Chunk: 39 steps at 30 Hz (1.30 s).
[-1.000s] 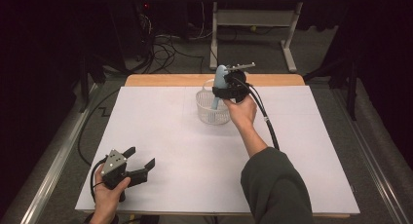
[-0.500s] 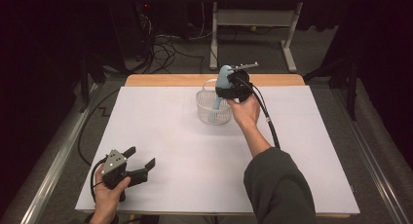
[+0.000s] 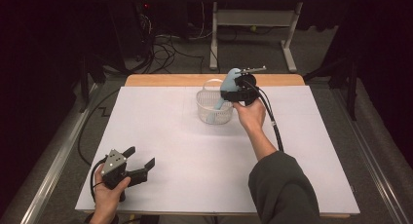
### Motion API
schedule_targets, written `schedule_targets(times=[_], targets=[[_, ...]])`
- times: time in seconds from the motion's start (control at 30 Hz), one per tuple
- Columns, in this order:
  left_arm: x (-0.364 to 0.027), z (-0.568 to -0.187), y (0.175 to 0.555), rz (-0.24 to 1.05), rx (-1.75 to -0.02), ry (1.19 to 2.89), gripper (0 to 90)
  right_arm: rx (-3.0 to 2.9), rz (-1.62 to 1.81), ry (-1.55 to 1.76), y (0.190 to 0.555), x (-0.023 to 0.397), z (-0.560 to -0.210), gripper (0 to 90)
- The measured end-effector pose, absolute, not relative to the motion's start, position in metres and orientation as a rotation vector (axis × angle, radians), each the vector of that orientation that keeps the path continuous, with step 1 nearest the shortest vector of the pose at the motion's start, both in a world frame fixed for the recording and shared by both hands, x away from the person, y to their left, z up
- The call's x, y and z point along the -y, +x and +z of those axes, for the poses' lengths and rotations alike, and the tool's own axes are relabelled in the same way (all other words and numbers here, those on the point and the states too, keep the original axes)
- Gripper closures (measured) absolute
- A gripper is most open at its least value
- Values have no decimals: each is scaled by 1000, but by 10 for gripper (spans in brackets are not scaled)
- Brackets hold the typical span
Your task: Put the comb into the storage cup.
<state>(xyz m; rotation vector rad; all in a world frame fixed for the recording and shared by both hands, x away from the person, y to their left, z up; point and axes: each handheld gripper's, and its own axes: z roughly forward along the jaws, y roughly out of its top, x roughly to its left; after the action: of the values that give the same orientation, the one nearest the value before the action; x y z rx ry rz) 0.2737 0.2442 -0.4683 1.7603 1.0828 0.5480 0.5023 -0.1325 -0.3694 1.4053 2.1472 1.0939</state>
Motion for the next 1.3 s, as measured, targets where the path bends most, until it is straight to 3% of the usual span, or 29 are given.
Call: schedule_targets(times=[0.33,0.43,0.63,1.3], targets=[[-244,-468,273,554,-1083,1757,153,-2156,1088,1409,503,133,-372,344],[-245,-468,274,555,-1086,1756,152,-2160,1061,1418,504,132,-375,267],[-244,-468,273,564,-1088,1759,153,-2167,1021,1428,506,134,-376,211],[-245,-468,274,566,-1092,1761,153,-2167,995,1445,504,139,-375,175]])
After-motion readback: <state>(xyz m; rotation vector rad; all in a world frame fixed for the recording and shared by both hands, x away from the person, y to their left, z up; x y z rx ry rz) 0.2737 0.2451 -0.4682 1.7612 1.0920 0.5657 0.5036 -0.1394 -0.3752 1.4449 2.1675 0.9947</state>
